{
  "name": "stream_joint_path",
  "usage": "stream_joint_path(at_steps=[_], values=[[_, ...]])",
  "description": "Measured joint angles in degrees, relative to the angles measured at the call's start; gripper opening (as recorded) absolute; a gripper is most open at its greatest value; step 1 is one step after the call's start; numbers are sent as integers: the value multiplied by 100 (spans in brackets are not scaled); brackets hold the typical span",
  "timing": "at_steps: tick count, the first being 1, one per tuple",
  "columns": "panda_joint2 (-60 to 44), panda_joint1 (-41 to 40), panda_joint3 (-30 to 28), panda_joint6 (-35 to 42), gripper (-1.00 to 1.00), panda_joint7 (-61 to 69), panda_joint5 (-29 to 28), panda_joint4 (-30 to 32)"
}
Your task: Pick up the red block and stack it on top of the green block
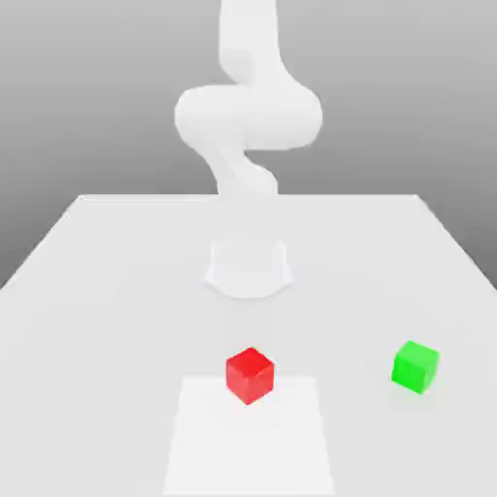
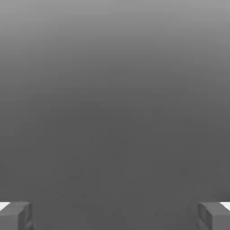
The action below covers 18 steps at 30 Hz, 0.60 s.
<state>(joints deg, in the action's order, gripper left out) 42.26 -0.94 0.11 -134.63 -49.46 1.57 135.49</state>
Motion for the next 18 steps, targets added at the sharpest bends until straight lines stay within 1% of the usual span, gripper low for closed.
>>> stream_joint_path(at_steps=[6, 11, 15, 18], values=[[-1060, -233, 184, -814, 0, -1089, 374, 1029], [-1964, -447, 516, -1513, 0, -2099, 590, 1898], [-2678, -619, 812, -2085, 0, -3031, 608, 2597], [-3182, -779, 1030, -2500, 0, -3805, 486, 3108]])
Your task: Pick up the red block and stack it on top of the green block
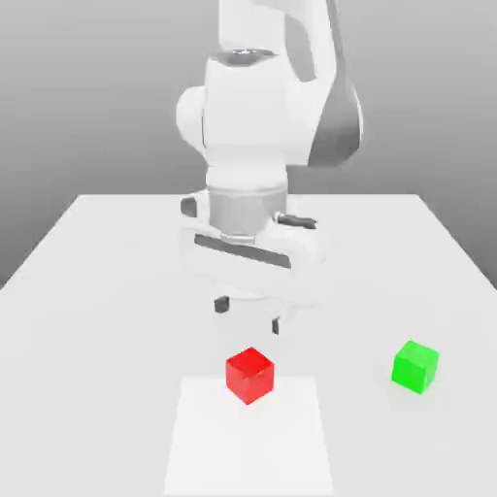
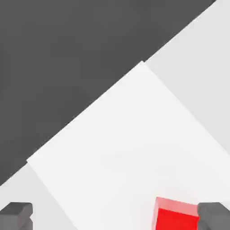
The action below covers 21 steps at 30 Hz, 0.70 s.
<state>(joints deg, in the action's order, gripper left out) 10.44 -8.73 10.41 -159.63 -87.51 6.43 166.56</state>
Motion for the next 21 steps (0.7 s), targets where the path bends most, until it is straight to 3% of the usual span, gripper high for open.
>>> stream_joint_path(at_steps=[5, 9, 10, 17, 21], values=[[-947, -173, 26, -801, 0, -776, -600, 181], [-1771, 198, -537, -1499, 0, -1303, -1320, 75], [-1955, 348, -700, -1659, -100, -1366, -1392, 53], [-1990, 391, -749, -1698, -100, -1391, -1425, 48], [-1302, 302, -492, -1113, -100, -975, -865, 141]])
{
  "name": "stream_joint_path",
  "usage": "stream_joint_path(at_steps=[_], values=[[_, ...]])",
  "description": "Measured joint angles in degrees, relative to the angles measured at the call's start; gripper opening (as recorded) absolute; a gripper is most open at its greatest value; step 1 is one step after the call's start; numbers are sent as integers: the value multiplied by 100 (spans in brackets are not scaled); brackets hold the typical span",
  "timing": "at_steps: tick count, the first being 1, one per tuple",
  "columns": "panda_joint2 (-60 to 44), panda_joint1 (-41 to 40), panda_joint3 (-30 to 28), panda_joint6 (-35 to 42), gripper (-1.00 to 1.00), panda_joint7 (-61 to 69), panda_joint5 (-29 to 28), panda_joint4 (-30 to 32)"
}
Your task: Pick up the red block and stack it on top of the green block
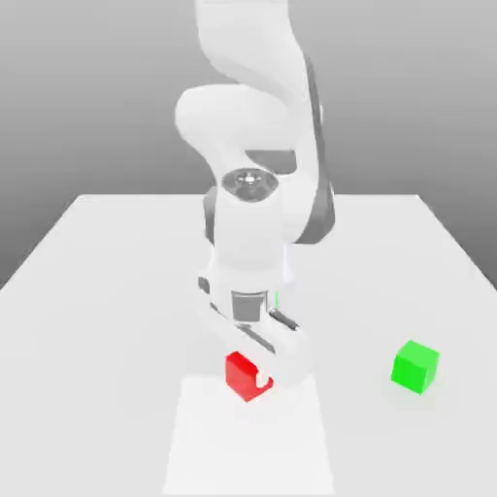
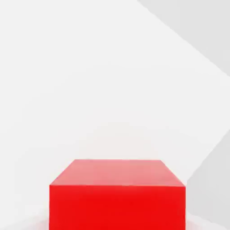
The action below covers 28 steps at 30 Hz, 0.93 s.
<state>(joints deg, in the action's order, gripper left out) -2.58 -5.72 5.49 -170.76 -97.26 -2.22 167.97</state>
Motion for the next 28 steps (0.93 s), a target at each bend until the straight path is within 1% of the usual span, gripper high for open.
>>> stream_joint_path(at_steps=[4, 6, 18, 19, 21, 24, 25, 28], values=[[796, 127, -29, 680, -100, 241, 368, 122], [945, 344, 116, 896, -100, 207, 434, 55], [958, 2160, 1774, 1760, -100, -293, 810, -837], [867, 2229, 1873, 1720, -100, -356, 773, -885], [515, 2262, 1927, 1434, -100, -586, 489, -930], [-132, 2356, 1688, 883, -100, -1141, -275, -969], [-340, 2435, 1546, 707, 100, -1347, -560, -984], [-340, 2435, 1546, 707, 100, -1347, -560, -984]])
